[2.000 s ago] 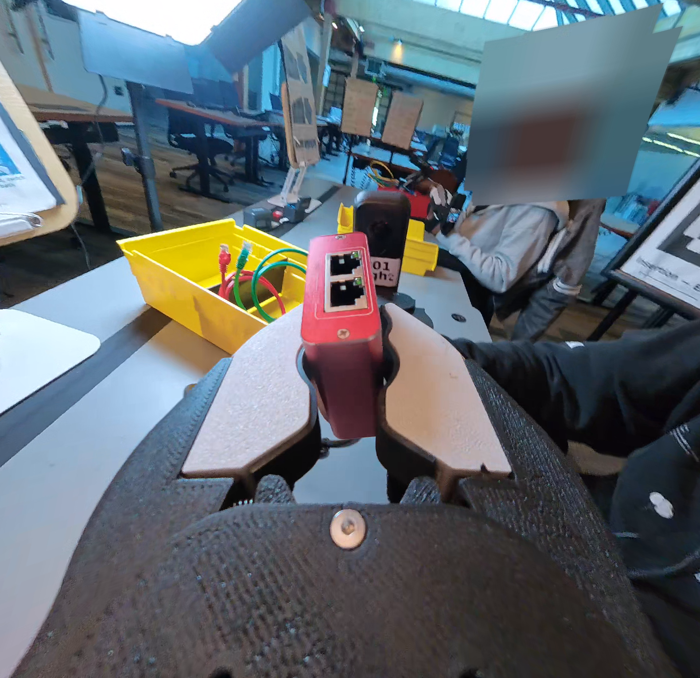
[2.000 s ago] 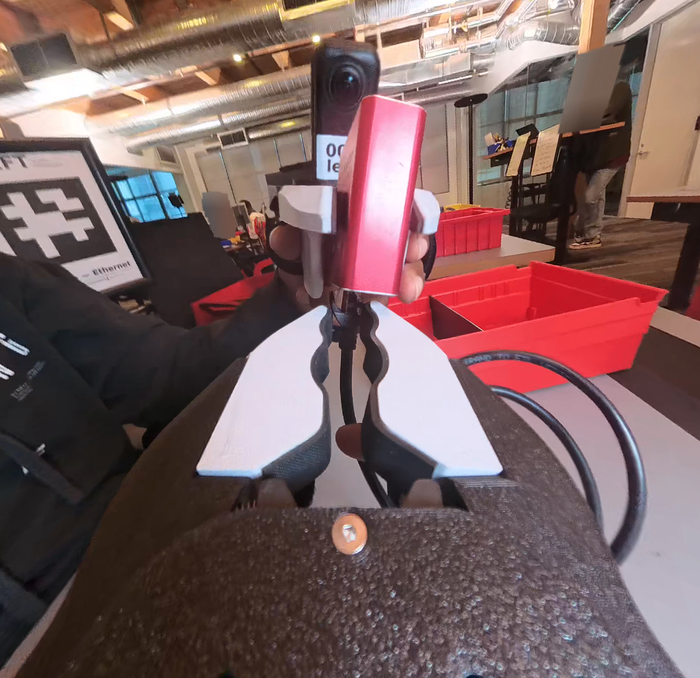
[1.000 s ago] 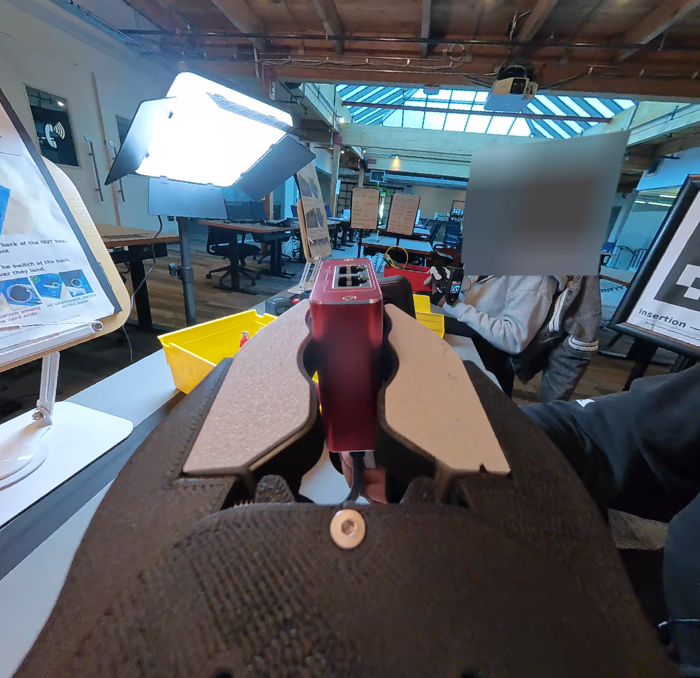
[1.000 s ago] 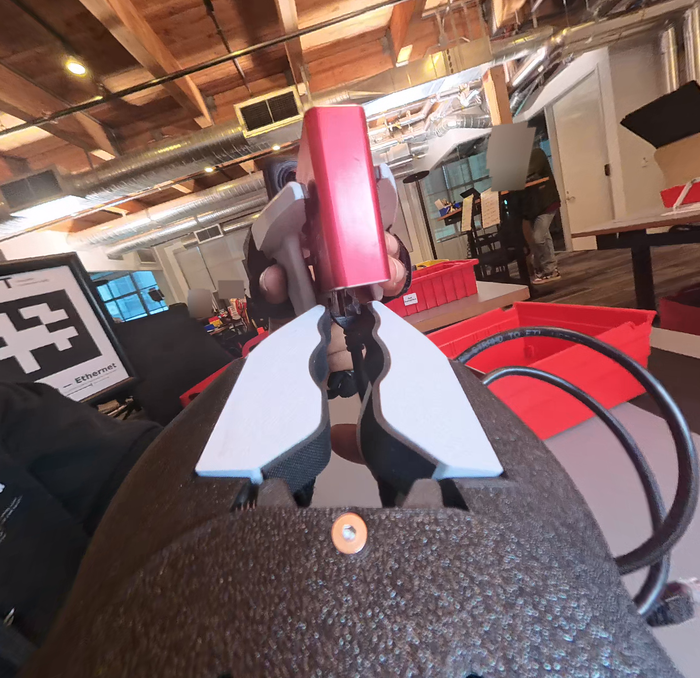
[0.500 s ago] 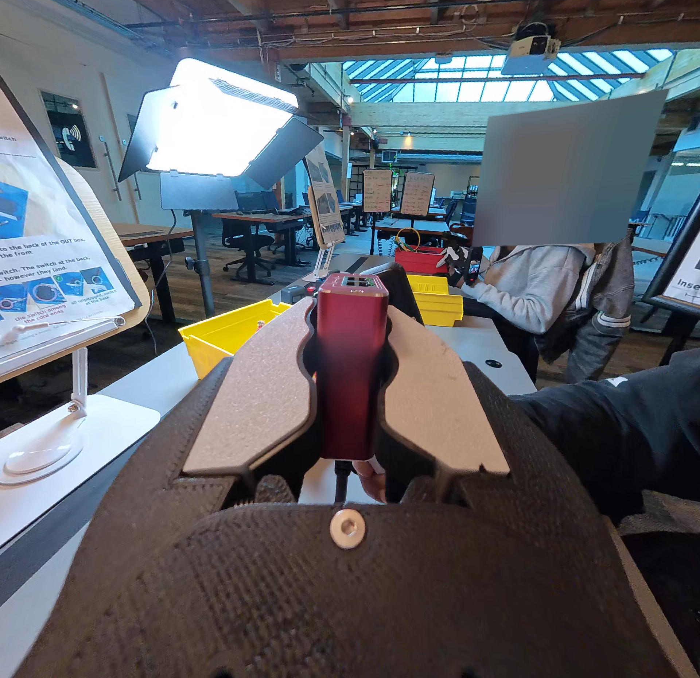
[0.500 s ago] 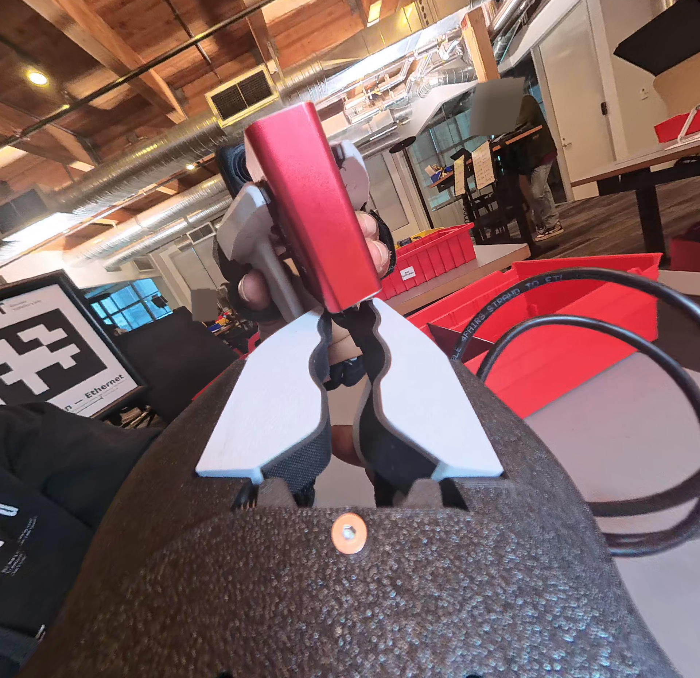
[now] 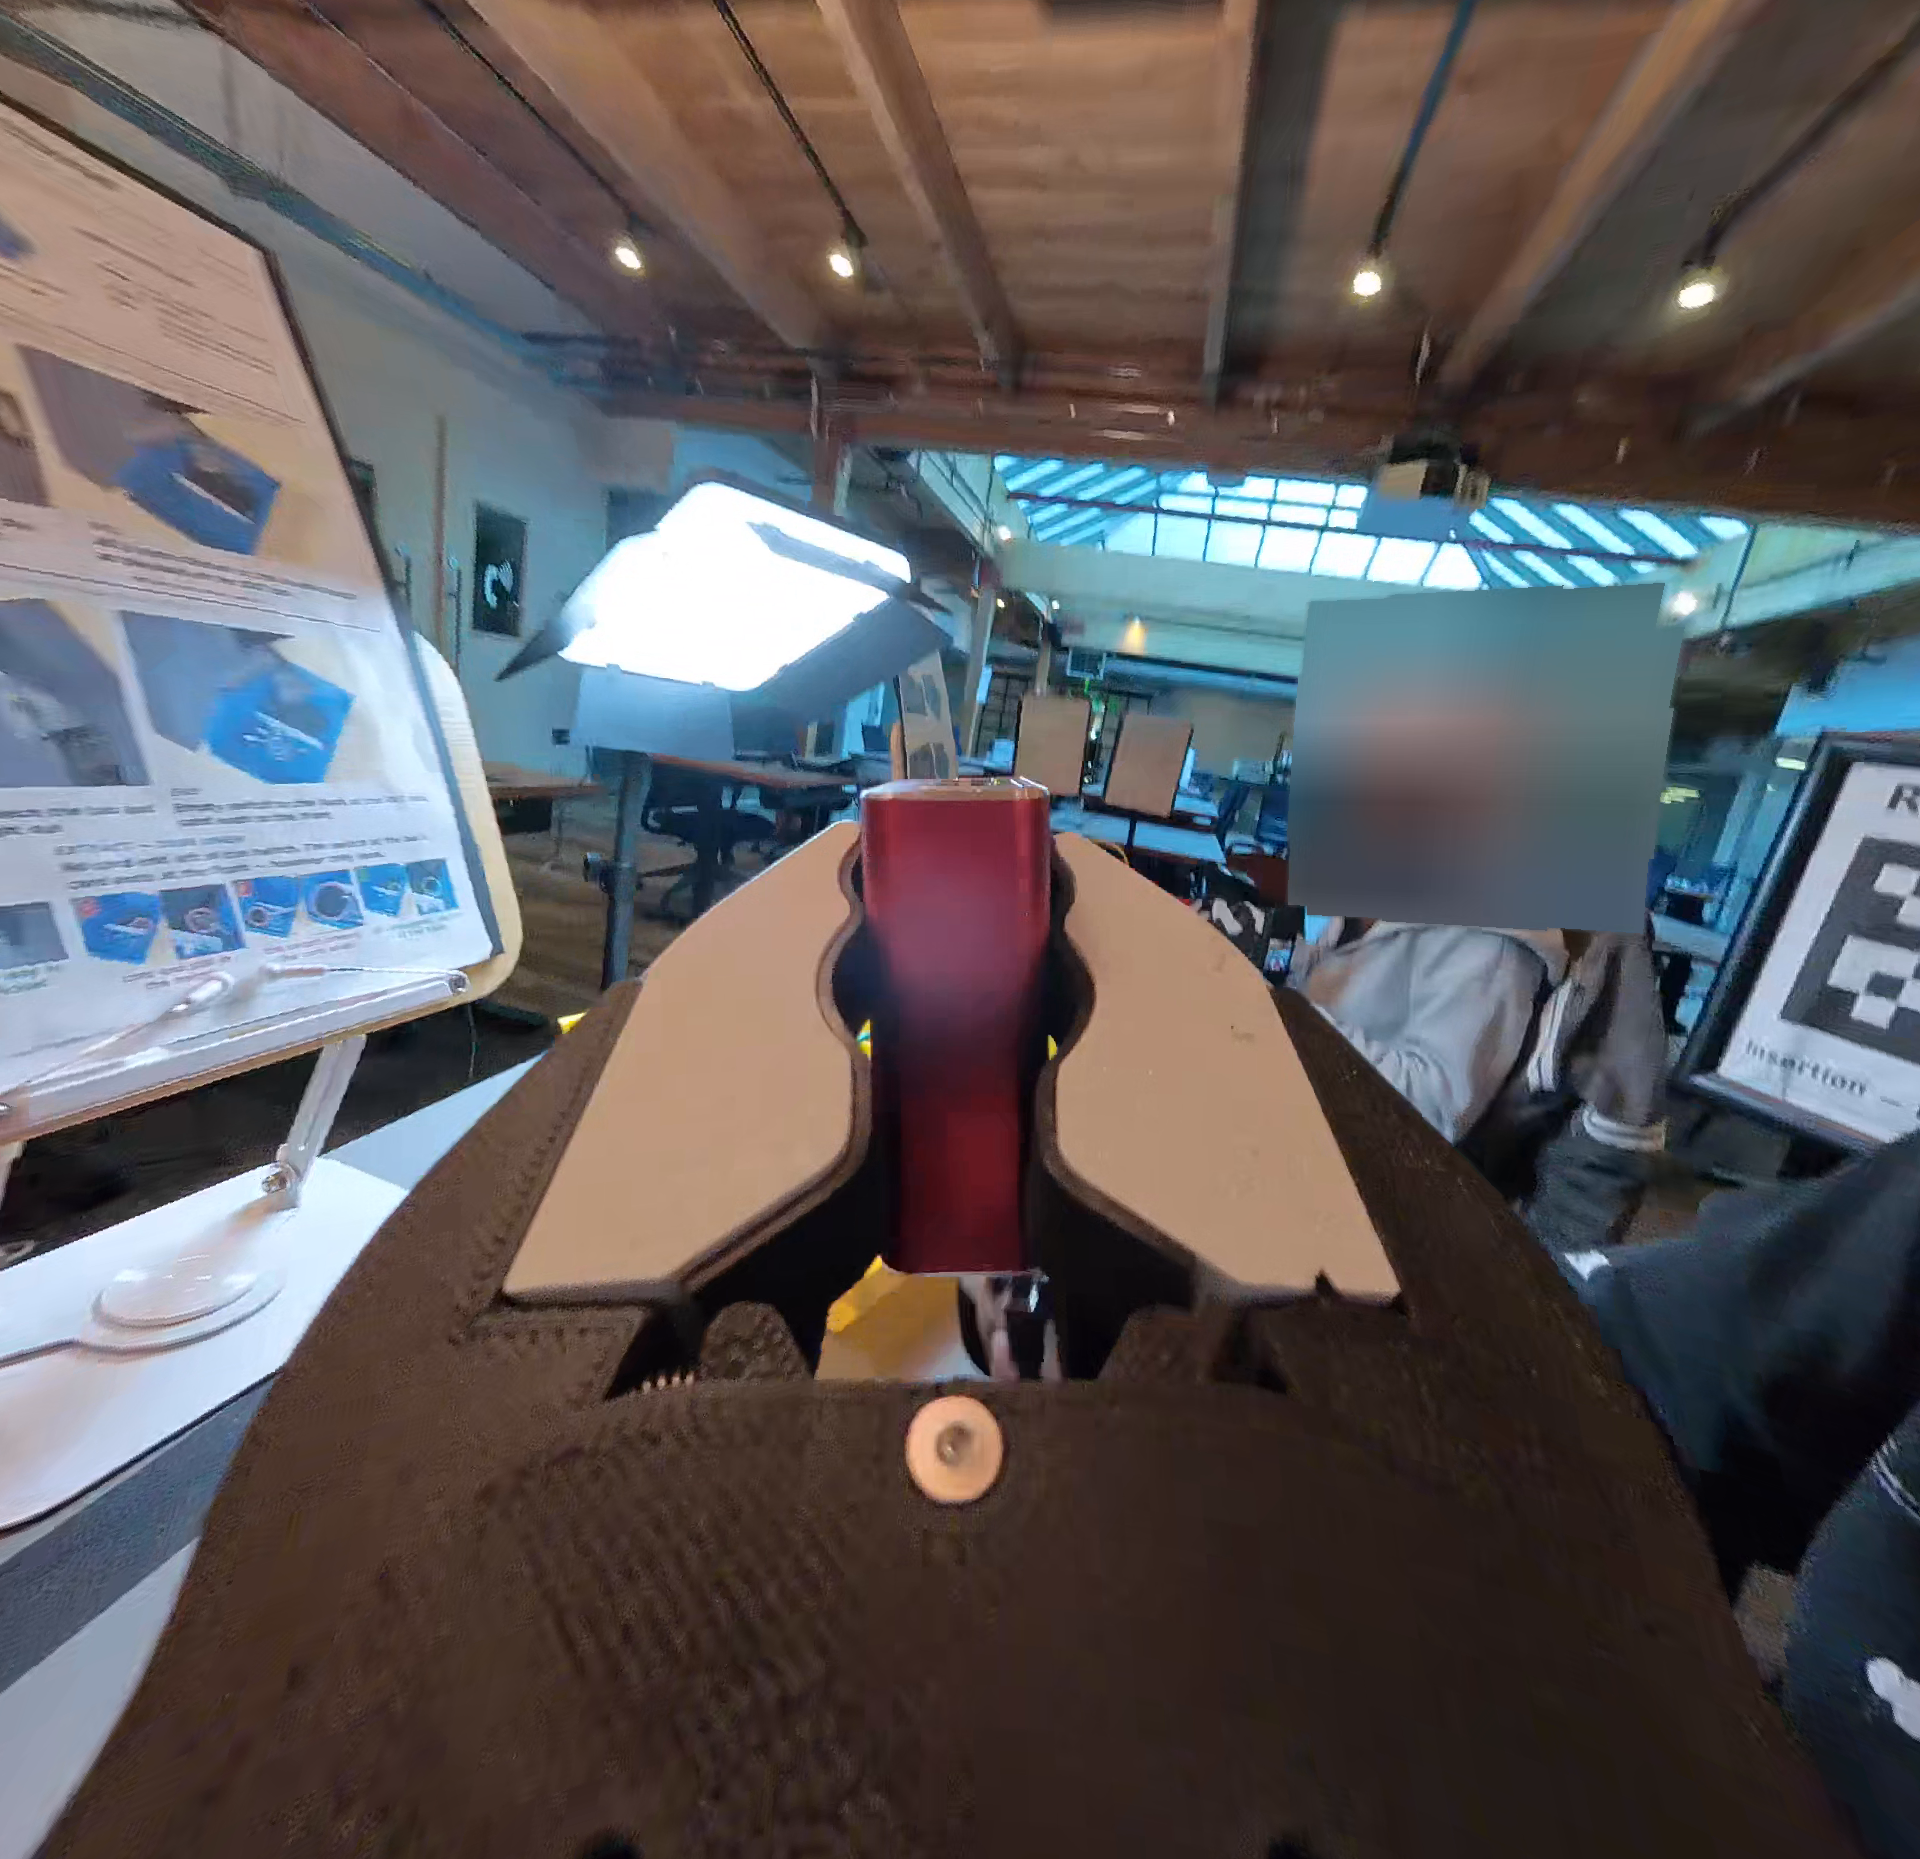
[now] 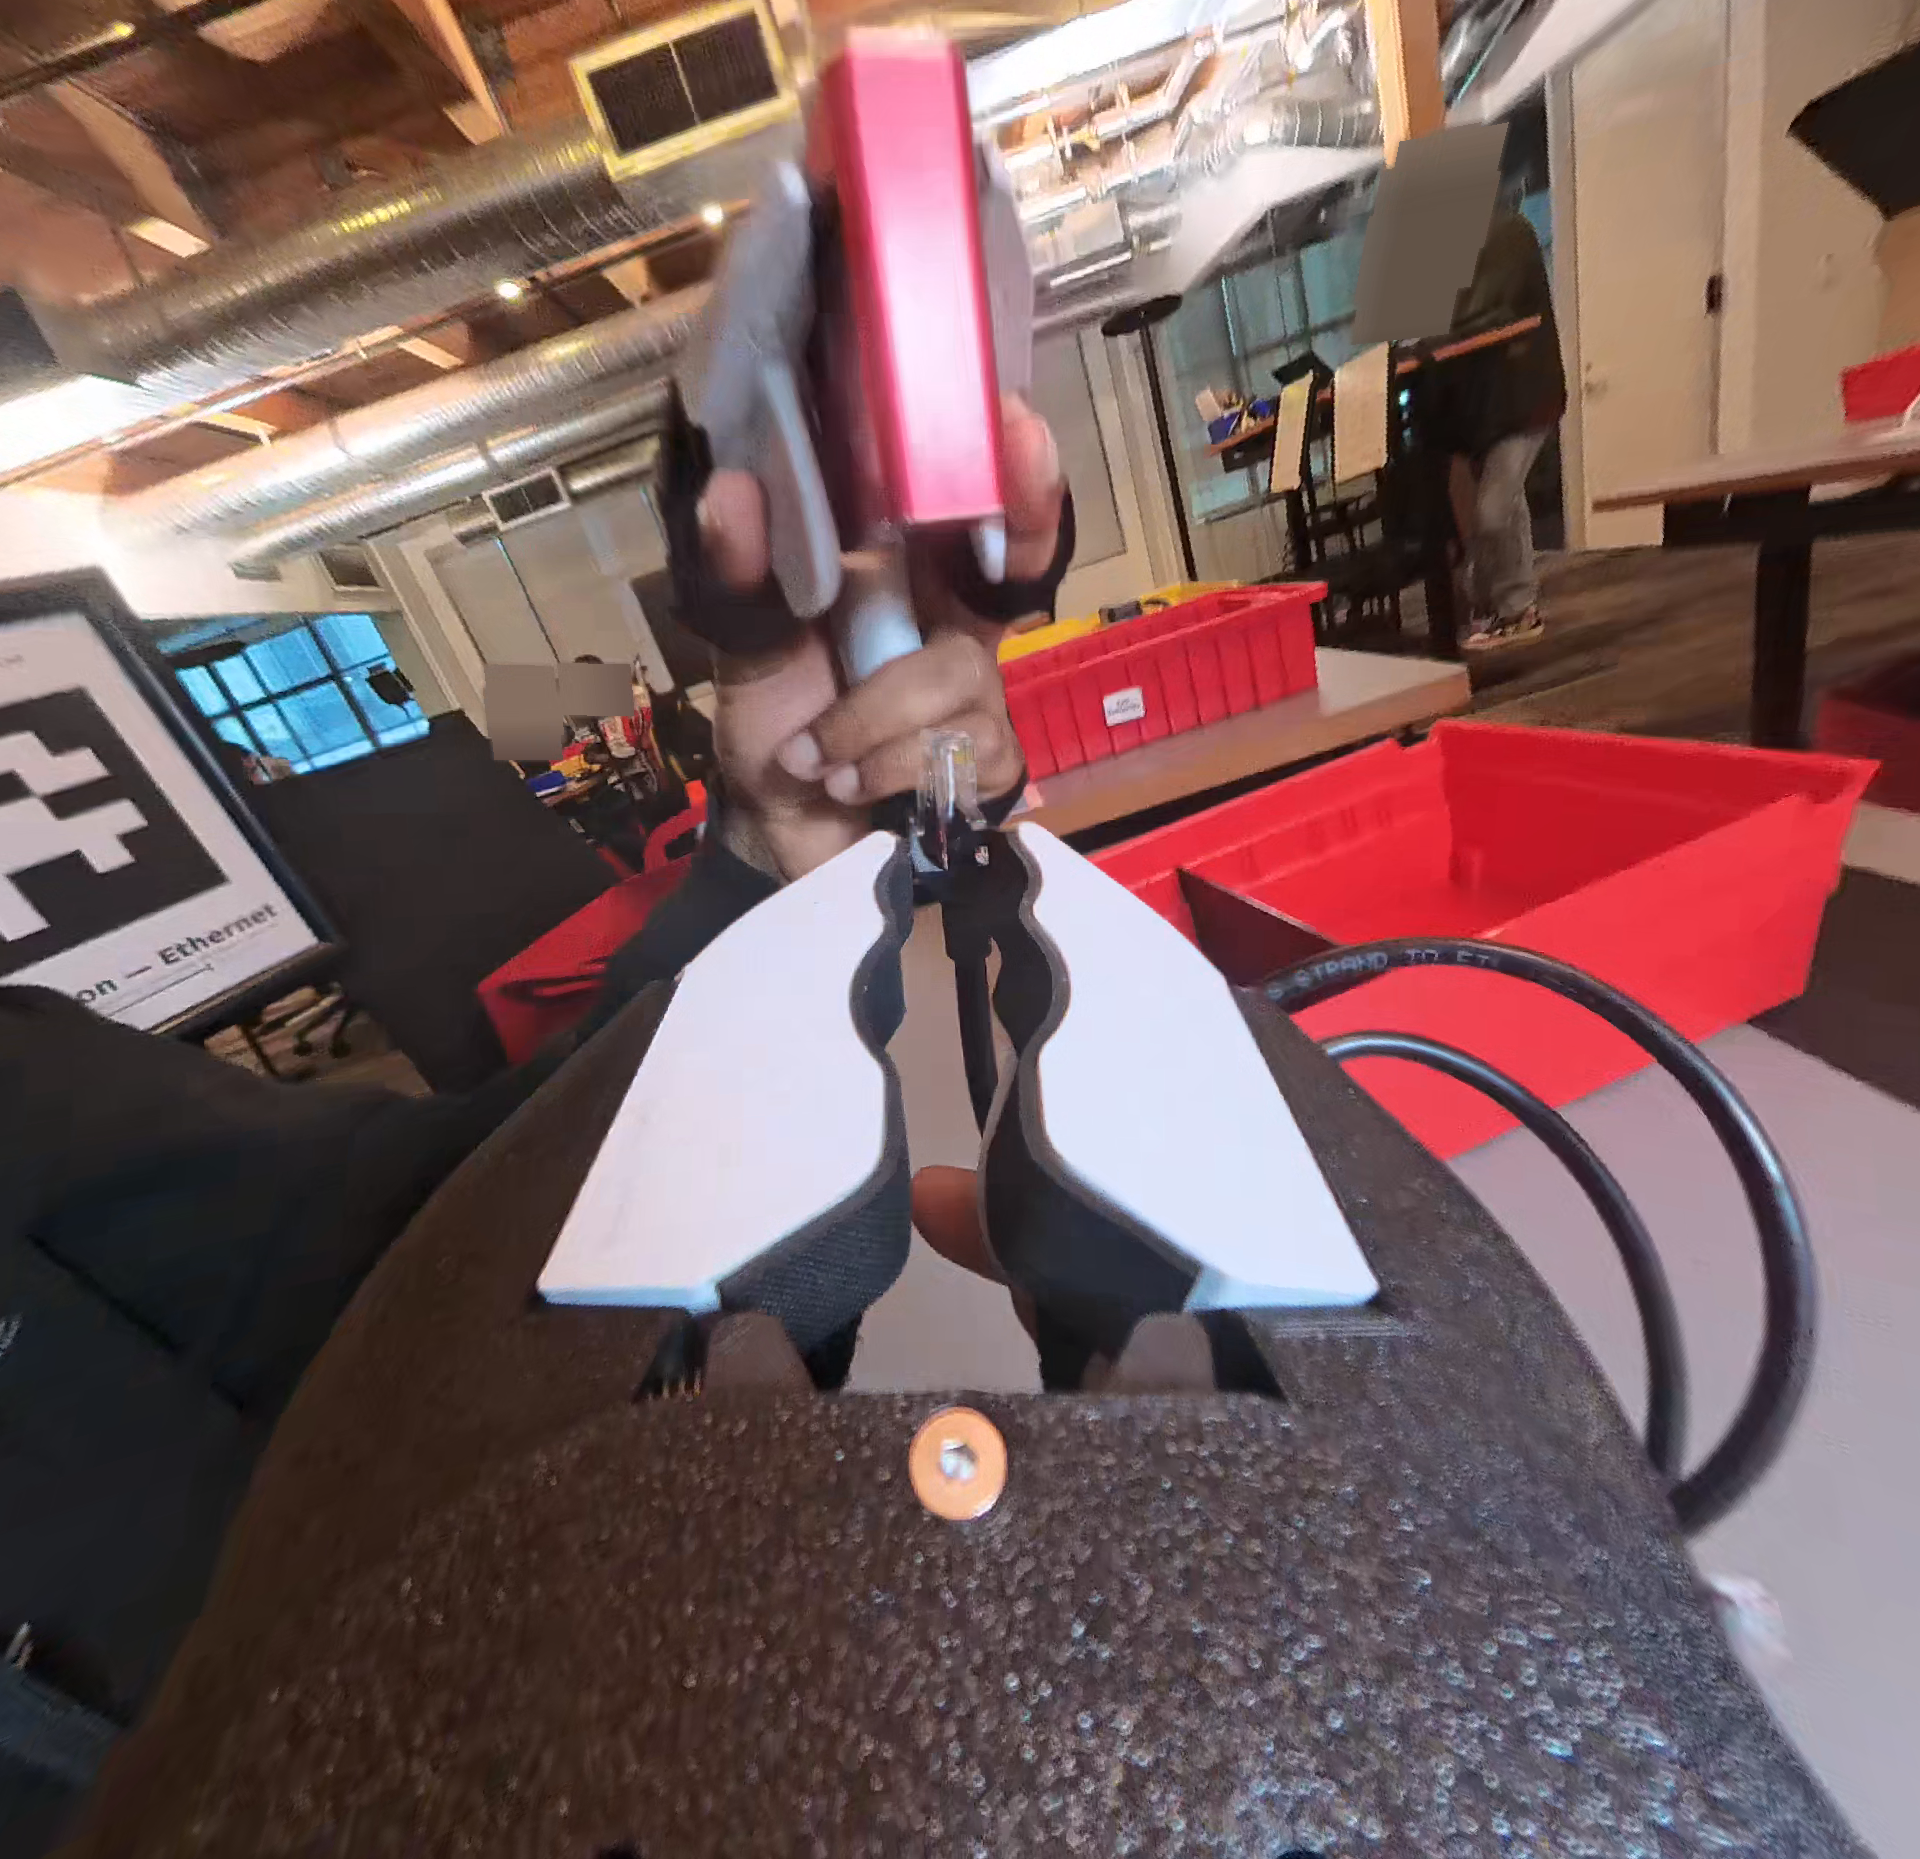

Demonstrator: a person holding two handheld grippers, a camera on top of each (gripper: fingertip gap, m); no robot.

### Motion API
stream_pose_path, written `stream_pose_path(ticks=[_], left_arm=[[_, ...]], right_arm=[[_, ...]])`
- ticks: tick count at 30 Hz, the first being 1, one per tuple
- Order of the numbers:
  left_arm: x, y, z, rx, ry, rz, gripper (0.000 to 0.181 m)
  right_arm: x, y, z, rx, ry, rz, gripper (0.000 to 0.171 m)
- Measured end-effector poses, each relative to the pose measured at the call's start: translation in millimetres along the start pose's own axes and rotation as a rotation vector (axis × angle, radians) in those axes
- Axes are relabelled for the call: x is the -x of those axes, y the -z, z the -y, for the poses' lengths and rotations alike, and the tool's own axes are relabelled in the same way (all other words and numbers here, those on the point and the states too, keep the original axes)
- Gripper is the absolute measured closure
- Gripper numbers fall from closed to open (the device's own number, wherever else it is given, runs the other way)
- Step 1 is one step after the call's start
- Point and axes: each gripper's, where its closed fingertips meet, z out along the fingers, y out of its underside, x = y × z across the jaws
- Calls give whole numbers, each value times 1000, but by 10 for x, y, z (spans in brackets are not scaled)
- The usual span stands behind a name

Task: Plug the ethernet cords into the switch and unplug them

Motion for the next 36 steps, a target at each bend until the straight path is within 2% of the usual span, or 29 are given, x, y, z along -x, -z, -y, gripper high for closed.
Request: stream_pose_path(ticks=[13, 20, 24, 28, 30, 34, 36], left_arm=[[68, 163, 193, -57, -23, 42, 152], [116, -12, -74, 15, 8, 33, 152], [93, -162, -304, 97, -4, 26, 153], [70, -286, -519, 161, 3, 14, 152], [57, -324, -589, 180, 6, 5, 152], [65, -346, -671, 210, -5, 5, 152], [86, -343, -688, 218, -9, 13, 152]], right_arm=[[-54, 729, 747, -131, 100, -97, 158], [-90, 1167, 1165, -149, 223, -208, 158], [-216, 1424, 1256, -67, 317, -319, 158], [-665, 1760, 1141, 105, 387, -511, 158], [-949, 1964, 953, 197, 329, -573, 158], [-1609, 2511, 547, 330, 194, -810, 158], [-1797, 2714, 370, 410, 147, -906, 158]])
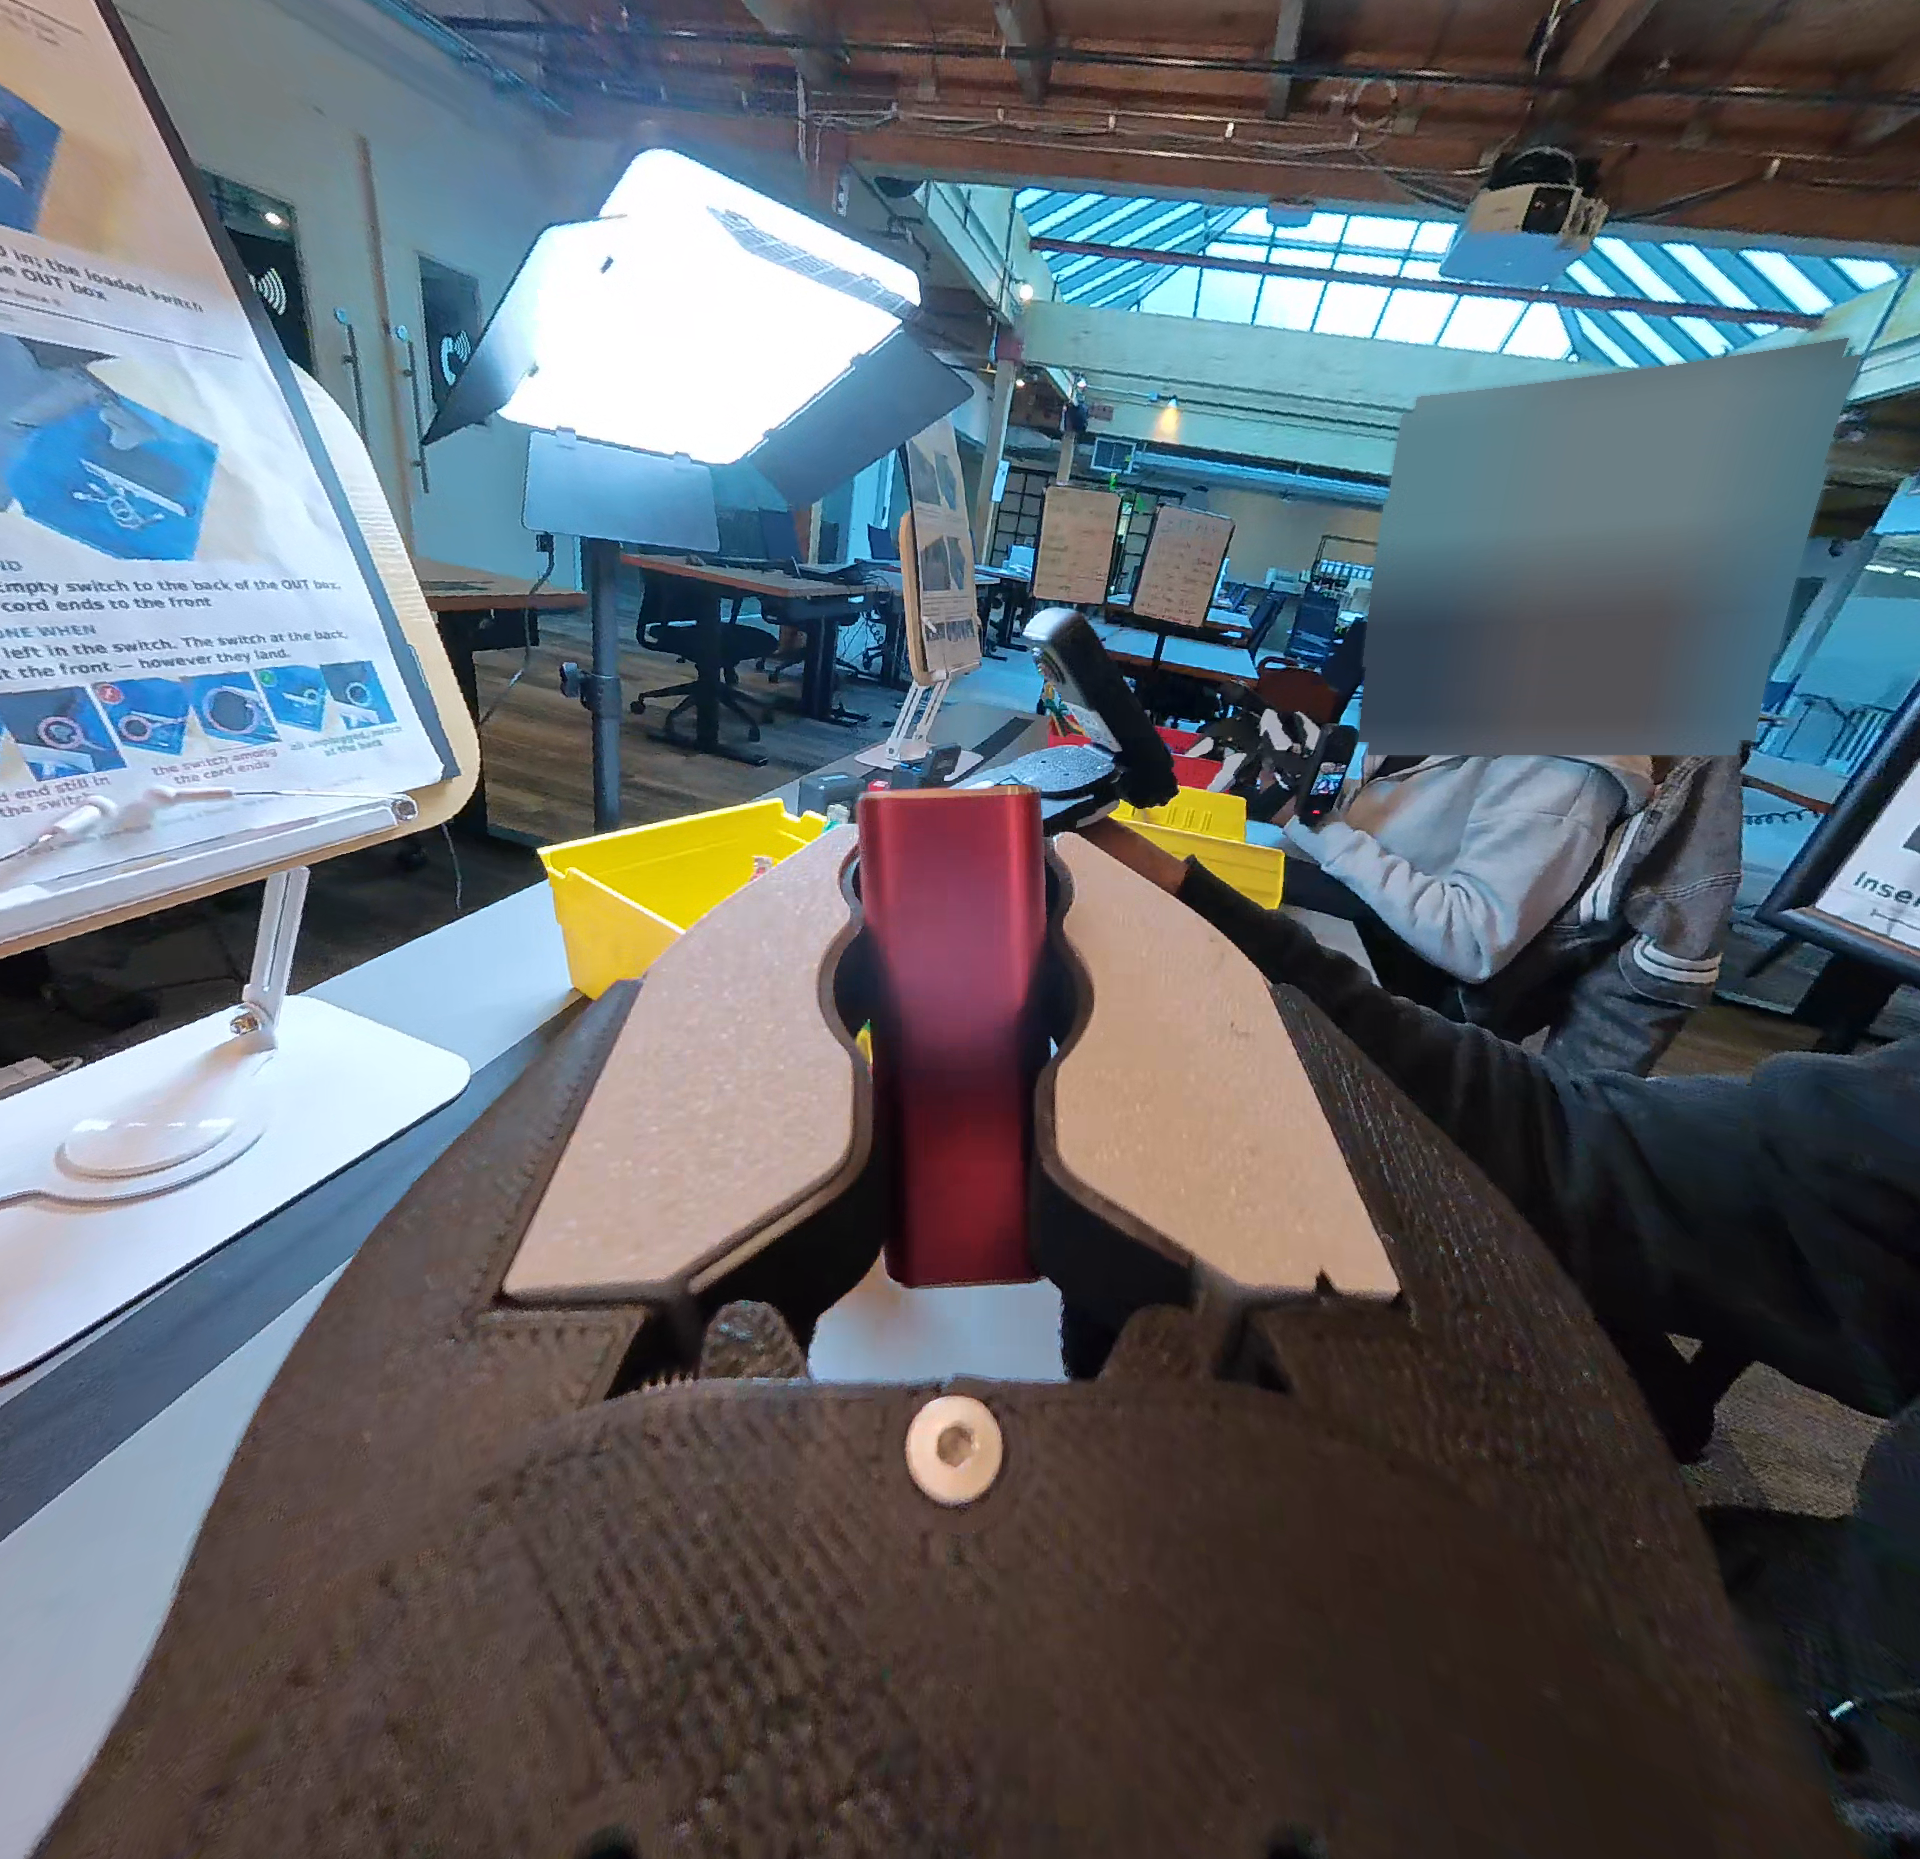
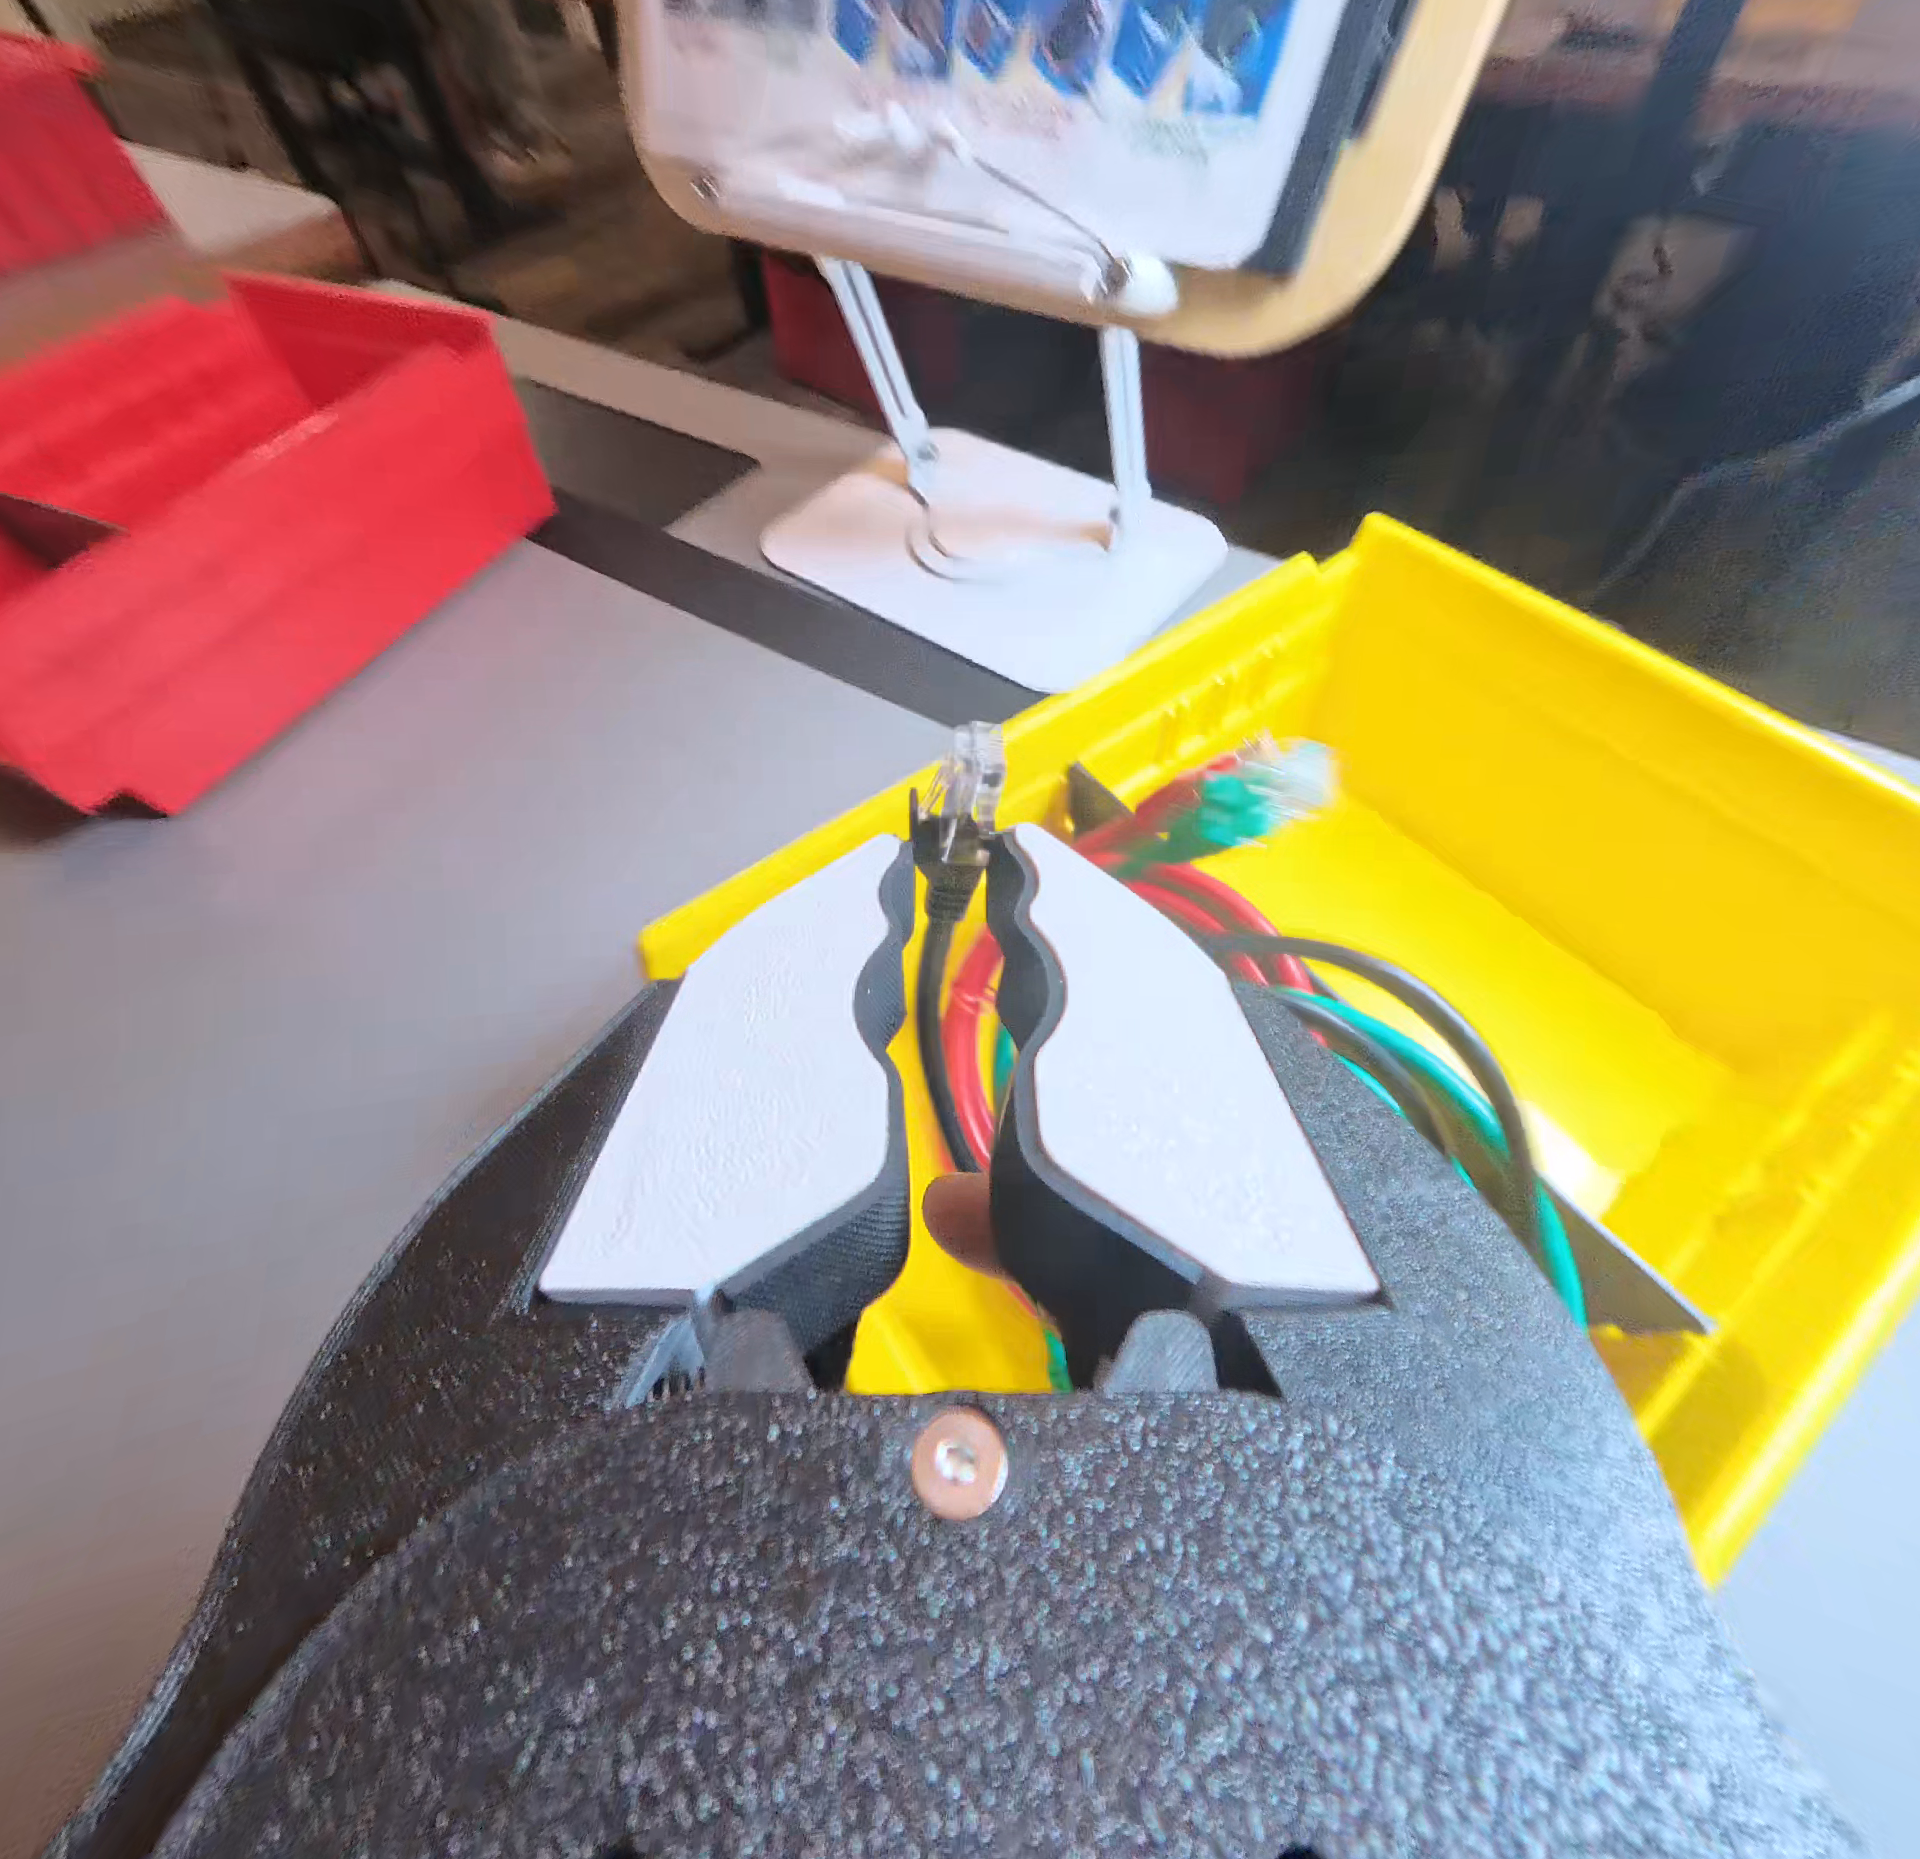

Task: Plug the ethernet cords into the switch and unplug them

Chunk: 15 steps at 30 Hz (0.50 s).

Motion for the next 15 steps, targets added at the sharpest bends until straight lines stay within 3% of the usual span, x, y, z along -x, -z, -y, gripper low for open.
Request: stream_pose_path(ticks=[11, 15], left_arm=[[-27, -50, -74, 32, -13, -9, 152], [-42, -76, -100, 42, -14, -12, 152]], right_arm=[[-77, -233, -265, 136, 33, -109, 156], [-396, -175, -274, 172, 109, -350, 129]])
